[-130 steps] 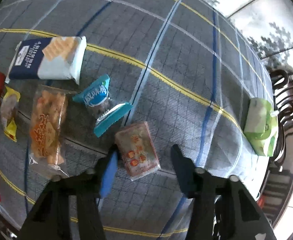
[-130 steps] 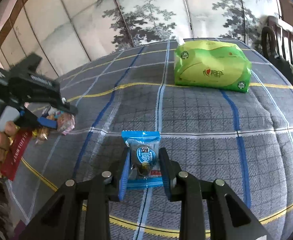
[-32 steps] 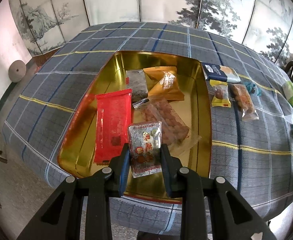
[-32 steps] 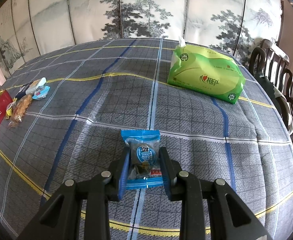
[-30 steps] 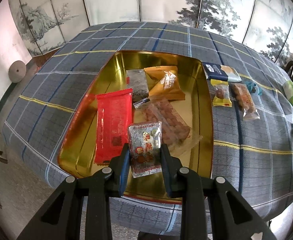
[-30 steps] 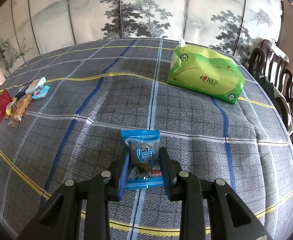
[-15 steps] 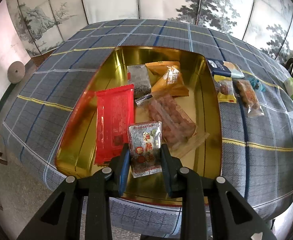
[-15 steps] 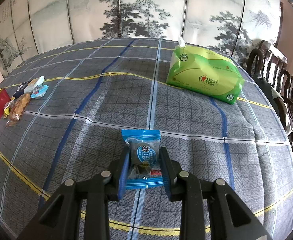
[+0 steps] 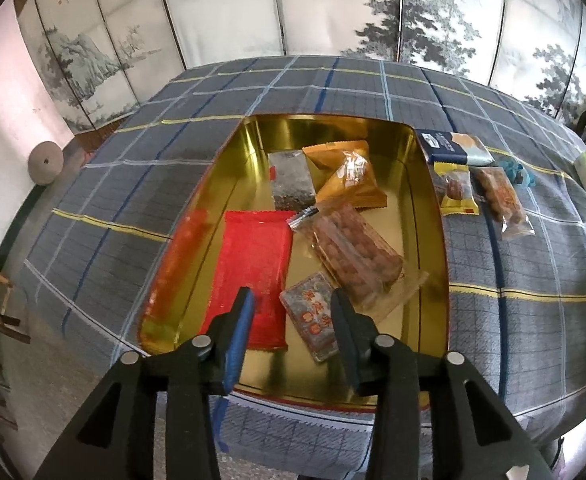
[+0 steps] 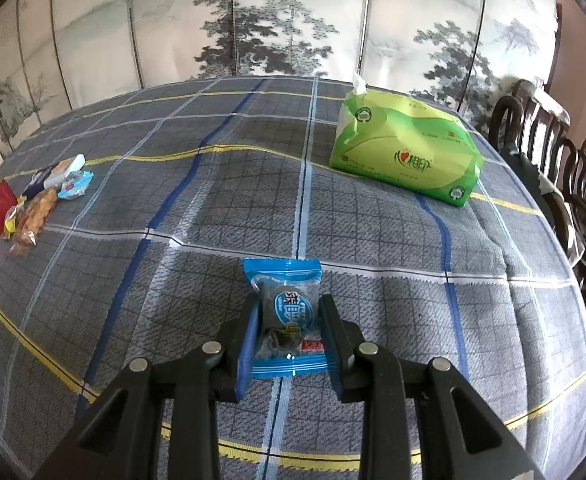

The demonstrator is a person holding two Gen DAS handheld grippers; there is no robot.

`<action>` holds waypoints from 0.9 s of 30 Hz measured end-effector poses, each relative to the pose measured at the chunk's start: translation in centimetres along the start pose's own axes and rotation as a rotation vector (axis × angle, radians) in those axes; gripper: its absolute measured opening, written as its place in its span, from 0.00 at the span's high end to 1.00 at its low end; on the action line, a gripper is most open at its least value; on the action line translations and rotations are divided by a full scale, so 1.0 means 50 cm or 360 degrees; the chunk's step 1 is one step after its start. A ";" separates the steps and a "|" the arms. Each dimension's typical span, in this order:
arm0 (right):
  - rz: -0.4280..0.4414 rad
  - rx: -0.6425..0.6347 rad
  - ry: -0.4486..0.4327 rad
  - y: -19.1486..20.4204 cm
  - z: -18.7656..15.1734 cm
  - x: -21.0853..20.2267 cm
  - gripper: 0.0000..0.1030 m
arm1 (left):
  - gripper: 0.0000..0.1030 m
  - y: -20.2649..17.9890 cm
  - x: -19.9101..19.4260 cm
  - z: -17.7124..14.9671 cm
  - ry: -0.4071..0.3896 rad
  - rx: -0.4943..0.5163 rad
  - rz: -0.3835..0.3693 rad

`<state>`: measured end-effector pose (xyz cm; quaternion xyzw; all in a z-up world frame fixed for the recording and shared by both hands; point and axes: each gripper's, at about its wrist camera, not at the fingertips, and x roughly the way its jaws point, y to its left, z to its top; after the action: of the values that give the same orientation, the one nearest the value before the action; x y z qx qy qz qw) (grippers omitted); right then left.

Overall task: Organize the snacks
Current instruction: 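Open the left gripper to release the cake packet into the tin, then carry the blue candy into the gold tin and open the right gripper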

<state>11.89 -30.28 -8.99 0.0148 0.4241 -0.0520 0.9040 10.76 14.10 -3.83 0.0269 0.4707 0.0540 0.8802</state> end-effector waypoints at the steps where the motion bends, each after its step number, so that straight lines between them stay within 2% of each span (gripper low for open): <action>1: -0.0005 0.0001 0.0003 0.003 0.000 0.000 0.72 | 0.59 0.001 -0.004 0.000 -0.0008 0.0001 0.0006; 5: 0.0019 0.0016 0.0011 0.016 -0.003 -0.005 0.72 | 0.49 0.003 -0.019 -0.002 -0.0041 0.0011 0.0044; 8: 0.0055 0.0035 0.0022 0.021 -0.009 -0.013 0.72 | 0.45 0.004 -0.027 -0.004 -0.0052 0.0010 0.0057; 15: 0.0127 0.0002 0.0011 0.074 -0.015 -0.040 0.72 | 0.44 0.007 -0.036 -0.019 -0.0038 -0.0001 0.0047; 17: 0.0178 0.0001 0.0001 0.094 -0.010 -0.052 0.72 | 0.39 0.009 -0.040 -0.023 -0.0039 -0.0001 0.0056; 22: 0.0307 -0.0099 -0.0052 0.183 0.010 -0.092 0.72 | 0.35 0.021 -0.053 -0.033 -0.0074 -0.0013 0.0087; 27: 0.0456 -0.0243 -0.0100 0.305 0.037 -0.133 0.72 | 0.33 0.045 -0.057 -0.047 -0.0069 -0.0054 0.0086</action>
<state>10.71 -14.69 -2.95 0.0047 0.3917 0.1094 0.9135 7.09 15.97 -2.55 0.0257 0.4497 0.0851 0.8888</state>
